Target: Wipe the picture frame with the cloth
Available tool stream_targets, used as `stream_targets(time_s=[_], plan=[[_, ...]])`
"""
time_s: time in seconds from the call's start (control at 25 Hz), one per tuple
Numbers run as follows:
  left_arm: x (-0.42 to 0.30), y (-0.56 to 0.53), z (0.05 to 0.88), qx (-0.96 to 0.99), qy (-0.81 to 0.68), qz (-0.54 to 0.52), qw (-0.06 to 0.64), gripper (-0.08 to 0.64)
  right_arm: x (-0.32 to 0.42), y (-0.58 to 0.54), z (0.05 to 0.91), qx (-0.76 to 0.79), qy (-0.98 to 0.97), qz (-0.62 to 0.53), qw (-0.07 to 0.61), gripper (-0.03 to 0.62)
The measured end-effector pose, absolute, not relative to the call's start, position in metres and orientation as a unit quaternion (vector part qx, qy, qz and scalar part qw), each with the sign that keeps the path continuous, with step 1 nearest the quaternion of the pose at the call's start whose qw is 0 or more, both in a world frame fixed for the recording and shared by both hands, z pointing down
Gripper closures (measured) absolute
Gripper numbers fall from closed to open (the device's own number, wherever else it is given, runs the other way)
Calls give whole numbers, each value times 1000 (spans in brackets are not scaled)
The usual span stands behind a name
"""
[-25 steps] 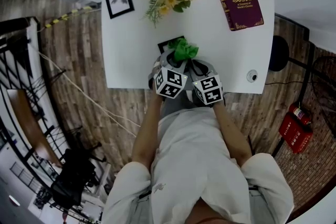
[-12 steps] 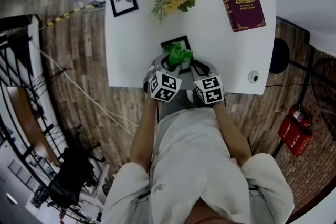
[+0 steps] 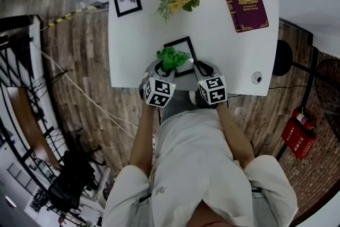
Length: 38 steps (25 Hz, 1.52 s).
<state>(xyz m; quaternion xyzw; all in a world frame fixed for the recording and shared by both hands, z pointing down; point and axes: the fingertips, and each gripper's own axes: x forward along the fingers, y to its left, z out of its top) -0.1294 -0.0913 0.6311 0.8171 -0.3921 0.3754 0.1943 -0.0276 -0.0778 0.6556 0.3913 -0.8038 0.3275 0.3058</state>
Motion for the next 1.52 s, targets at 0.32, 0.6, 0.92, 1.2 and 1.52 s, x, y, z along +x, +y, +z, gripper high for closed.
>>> stream_targets(time_s=[0.32, 0.6, 0.92, 1.2, 1.52], plan=[[-178, -77, 635, 786, -428, 393, 209, 393, -23, -79, 651, 400, -805, 320, 301, 528], [-176, -80, 607, 797, -439, 369, 192, 393, -12, -71, 648, 404, -801, 324, 302, 563], [-107, -86, 585, 841, -390, 332, 173, 393, -14, -62, 652, 395, -800, 330, 308, 588], [-53, -88, 596, 867, -343, 322, 164, 393, -14, -60, 654, 393, -800, 338, 301, 574], [-29, -87, 629, 870, -314, 342, 167, 394, -15, -59, 654, 392, -804, 335, 297, 585]])
